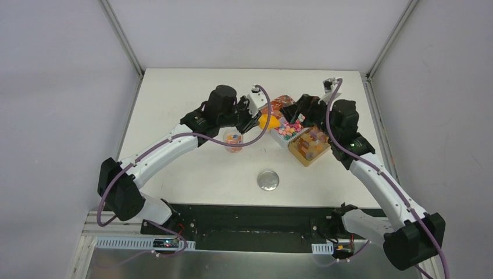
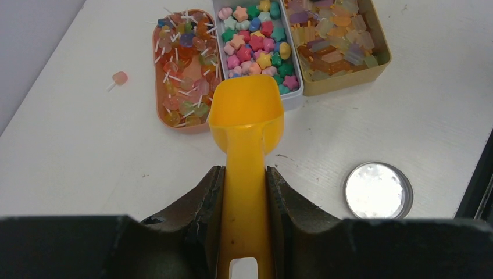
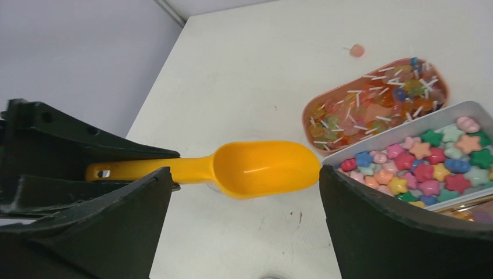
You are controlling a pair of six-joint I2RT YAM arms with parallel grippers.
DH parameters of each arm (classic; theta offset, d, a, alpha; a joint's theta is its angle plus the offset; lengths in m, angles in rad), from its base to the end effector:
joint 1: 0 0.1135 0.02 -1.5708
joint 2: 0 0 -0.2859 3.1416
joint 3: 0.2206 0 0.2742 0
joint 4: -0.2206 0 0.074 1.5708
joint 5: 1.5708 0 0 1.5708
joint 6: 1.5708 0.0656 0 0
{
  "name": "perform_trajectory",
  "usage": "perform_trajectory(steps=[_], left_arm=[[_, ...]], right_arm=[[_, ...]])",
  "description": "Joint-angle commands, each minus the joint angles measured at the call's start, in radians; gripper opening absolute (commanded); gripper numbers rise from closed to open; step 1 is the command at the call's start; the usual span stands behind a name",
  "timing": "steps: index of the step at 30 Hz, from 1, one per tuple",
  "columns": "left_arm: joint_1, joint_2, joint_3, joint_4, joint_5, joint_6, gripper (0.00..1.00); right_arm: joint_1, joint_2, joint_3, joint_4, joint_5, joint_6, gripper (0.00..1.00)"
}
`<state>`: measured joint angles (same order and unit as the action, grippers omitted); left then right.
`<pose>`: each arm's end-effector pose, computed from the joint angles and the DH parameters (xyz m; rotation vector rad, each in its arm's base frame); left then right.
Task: Pack the candies
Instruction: Adjust the spatula.
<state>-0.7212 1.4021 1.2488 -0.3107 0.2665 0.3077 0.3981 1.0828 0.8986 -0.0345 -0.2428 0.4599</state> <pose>0.2652 -0.2562 0.3523 1.1572 1.7021 -0.5292 0.2652 0.1287 0.3461 -0.1239 1.8567 0.8234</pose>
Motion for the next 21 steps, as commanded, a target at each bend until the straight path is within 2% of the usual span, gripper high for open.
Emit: perform_trajectory(steps=[1, 11, 21], left_arm=[[-0.007, 0.051, 0.079, 0.071, 0.035, -0.028, 0.00], [-0.007, 0.192, 0.154, 0.080, 0.046, -0.025, 0.00], [-0.007, 0.330, 0.257, 0.043, 0.071, -0.028, 0.00]], right_arm=[[-0.004, -0.100, 0.008, -0.001, 0.145, -0.032, 1.00], [-0.004, -0.358, -0.081, 0.031, 0.221, -0.026, 1.00], [0.004, -0.410, -0.085, 0.019, 0.276, -0.064, 1.00]])
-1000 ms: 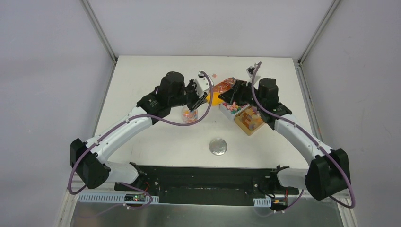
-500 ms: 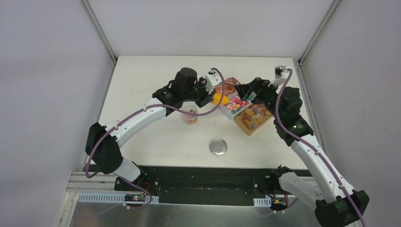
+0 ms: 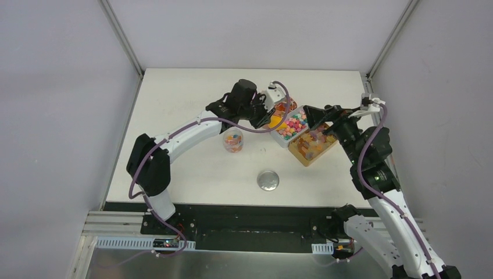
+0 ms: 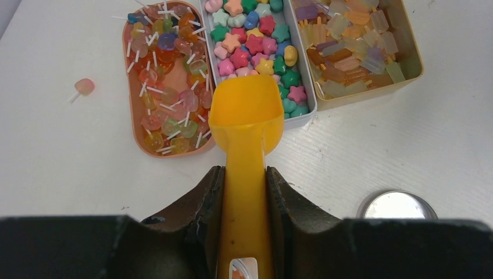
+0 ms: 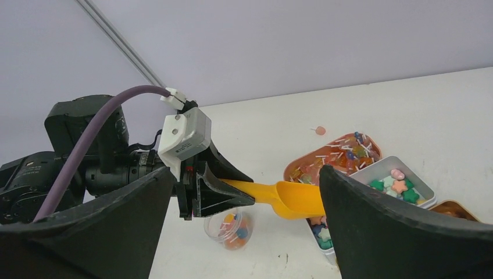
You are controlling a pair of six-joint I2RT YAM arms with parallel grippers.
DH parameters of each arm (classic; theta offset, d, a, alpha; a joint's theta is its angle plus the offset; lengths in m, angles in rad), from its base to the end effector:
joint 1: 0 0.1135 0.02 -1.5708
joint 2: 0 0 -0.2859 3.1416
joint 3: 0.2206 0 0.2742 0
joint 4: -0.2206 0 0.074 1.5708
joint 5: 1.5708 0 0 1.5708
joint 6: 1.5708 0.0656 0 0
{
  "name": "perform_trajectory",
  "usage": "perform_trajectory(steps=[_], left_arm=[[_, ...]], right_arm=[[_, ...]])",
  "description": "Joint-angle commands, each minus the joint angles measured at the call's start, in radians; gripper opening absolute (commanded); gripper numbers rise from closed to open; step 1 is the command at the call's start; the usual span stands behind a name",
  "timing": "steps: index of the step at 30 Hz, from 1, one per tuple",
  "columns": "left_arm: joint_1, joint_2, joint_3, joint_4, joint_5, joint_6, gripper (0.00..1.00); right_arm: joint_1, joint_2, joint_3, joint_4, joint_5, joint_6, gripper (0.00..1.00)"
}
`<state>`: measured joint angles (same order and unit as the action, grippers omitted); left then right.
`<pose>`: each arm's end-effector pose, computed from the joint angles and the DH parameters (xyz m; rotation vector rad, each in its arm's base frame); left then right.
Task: Pack the candies
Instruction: Scoop the fake candies from the storage box.
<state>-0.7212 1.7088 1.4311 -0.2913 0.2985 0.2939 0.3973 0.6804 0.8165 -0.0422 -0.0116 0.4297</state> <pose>0.3239 -0.3105 0.3074 1.2041 1.7995 -0.5676 0.1783 0.0756 0.4022 0.0149 1.5137 0.6763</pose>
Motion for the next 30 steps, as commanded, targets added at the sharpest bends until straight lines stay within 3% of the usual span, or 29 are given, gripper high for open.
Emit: perform_trajectory(steps=[1, 14, 21, 30], left_arm=[[-0.007, 0.032, 0.080, 0.023, 0.042, -0.014, 0.00], [-0.020, 0.159, 0.143, 0.012, 0.039, 0.001, 0.00], [-0.038, 0.210, 0.181, -0.003, 0.014, 0.027, 0.00], [-0.047, 0.244, 0.201, -0.003, -0.012, 0.051, 0.00]], right_arm=[[0.008, -0.008, -0.002, 0.025, 0.047, -0.038, 1.00], [0.024, 0.034, -0.008, 0.033, 0.149, -0.043, 1.00], [0.020, 0.161, 0.027, 0.086, 0.401, -0.095, 1.00], [-0.068, 0.425, 0.116, 0.140, 0.365, -0.152, 1.00]])
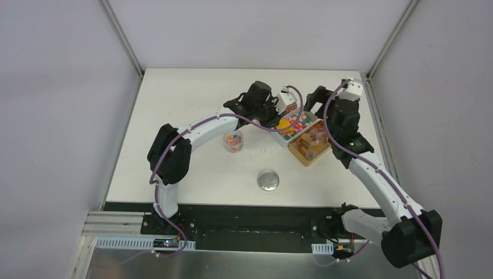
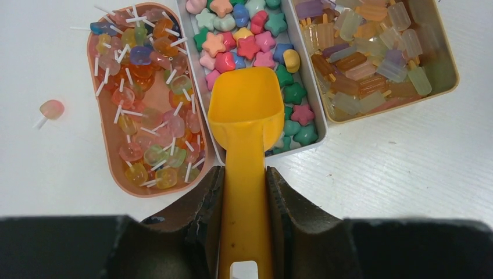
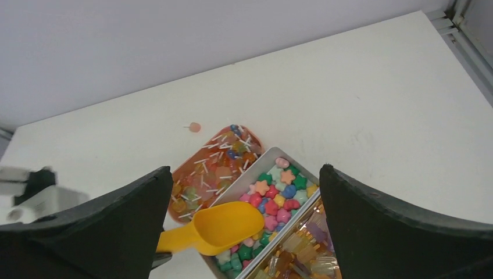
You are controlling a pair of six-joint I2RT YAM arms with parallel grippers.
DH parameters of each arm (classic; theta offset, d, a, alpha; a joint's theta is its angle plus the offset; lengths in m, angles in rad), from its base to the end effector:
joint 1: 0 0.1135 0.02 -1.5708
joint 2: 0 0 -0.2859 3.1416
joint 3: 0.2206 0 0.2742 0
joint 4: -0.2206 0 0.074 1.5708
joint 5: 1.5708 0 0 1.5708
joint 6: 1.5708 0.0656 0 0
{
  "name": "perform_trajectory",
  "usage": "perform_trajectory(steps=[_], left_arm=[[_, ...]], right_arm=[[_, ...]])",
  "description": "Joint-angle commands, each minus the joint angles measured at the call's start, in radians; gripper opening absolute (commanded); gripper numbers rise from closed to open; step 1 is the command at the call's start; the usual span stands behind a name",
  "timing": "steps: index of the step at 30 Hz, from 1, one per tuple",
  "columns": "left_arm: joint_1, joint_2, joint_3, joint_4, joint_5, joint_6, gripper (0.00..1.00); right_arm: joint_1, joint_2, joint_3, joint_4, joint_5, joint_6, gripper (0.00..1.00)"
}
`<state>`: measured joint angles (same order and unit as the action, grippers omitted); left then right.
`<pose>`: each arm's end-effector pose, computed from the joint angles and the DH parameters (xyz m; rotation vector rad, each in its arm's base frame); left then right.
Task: Pack the candies
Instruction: Scoop the fake candies from the storage box.
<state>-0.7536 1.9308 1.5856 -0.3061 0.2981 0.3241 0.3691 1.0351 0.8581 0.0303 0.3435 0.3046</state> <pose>0.3525 -0.3572 0.2641 1.2933 1.8384 -0.5654 0.2713 0.0812 0.3515 0.1989 1.7016 0.2059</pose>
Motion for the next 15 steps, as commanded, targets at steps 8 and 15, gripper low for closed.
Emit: perform_trajectory(steps=[8, 15], left_arm=[[-0.021, 0.049, 0.068, 0.012, -0.048, 0.027, 0.00], [-0.029, 0.071, 0.098, 0.012, -0.085, 0.027, 0.00]], right_arm=[[-0.335, 0.347, 0.242, -0.010, -0.490, 0.040, 0.96], [-0.514, 0.665, 0.405, -0.130, -0.860, 0.002, 0.72]])
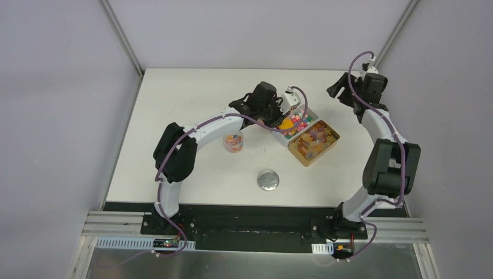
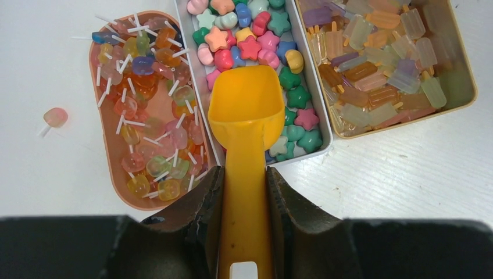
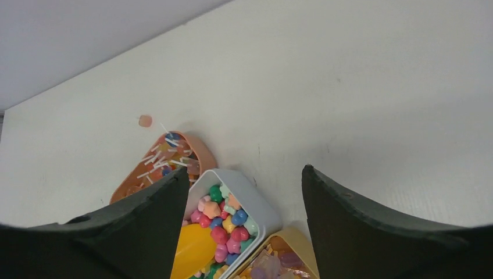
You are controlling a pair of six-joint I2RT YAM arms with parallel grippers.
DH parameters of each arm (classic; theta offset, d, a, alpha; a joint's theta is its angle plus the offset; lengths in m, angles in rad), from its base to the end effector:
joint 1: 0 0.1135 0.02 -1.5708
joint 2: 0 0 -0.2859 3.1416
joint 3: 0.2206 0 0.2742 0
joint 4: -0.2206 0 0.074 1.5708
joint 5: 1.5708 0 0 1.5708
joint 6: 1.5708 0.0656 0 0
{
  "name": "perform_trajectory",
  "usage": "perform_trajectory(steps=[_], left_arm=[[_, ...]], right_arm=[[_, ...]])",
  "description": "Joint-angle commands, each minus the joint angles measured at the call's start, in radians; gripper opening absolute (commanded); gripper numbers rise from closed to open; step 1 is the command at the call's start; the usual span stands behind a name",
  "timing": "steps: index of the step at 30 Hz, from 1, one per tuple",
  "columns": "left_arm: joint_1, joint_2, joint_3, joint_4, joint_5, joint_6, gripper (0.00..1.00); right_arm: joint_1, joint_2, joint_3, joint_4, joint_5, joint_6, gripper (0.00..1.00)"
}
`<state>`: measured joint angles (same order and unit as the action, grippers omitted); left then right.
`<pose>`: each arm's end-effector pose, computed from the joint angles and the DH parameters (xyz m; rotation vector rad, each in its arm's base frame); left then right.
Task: Pack the candies
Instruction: Scoop the fake candies from the storage box.
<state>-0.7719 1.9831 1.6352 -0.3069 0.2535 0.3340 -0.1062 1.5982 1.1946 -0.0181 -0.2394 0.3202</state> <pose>0.3580 -0.3714 0.2569 1.3004 1.8381 -0.5202 0.4224 -0.0294 0.2930 0.2701 1.9809 0.3762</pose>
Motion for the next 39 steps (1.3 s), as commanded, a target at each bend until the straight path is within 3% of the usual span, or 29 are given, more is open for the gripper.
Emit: perform_trajectory(steps=[1, 8, 15, 25, 39], left_arm=[[-0.013, 0.023, 0.051, 0.012, -0.045, 0.017, 0.00], [-0.018, 0.032, 0.050, 0.013, -0.090, 0.022, 0.00], [-0.020, 0.044, 0.058, 0.012, -0.092, 0.008, 0.00], [-0.018, 0.046, 0.068, 0.015, -0.125, -0.017, 0.00], [-0.035, 0.056, -0.027, 0.162, -0.185, -0.014, 0.00]], right_arm=[[-0.046, 0.132, 0.081, -0.093, -0.291, -0.025, 0.68], [-0.070, 0.320, 0.230, -0.132, -0.375, -0.112, 0.60], [-0.070, 0.475, 0.382, -0.289, -0.506, -0.214, 0.49], [-0.046, 0.557, 0.387, -0.339, -0.590, -0.279, 0.43], [-0.022, 0.544, 0.327, -0.341, -0.528, -0.293, 0.37]])
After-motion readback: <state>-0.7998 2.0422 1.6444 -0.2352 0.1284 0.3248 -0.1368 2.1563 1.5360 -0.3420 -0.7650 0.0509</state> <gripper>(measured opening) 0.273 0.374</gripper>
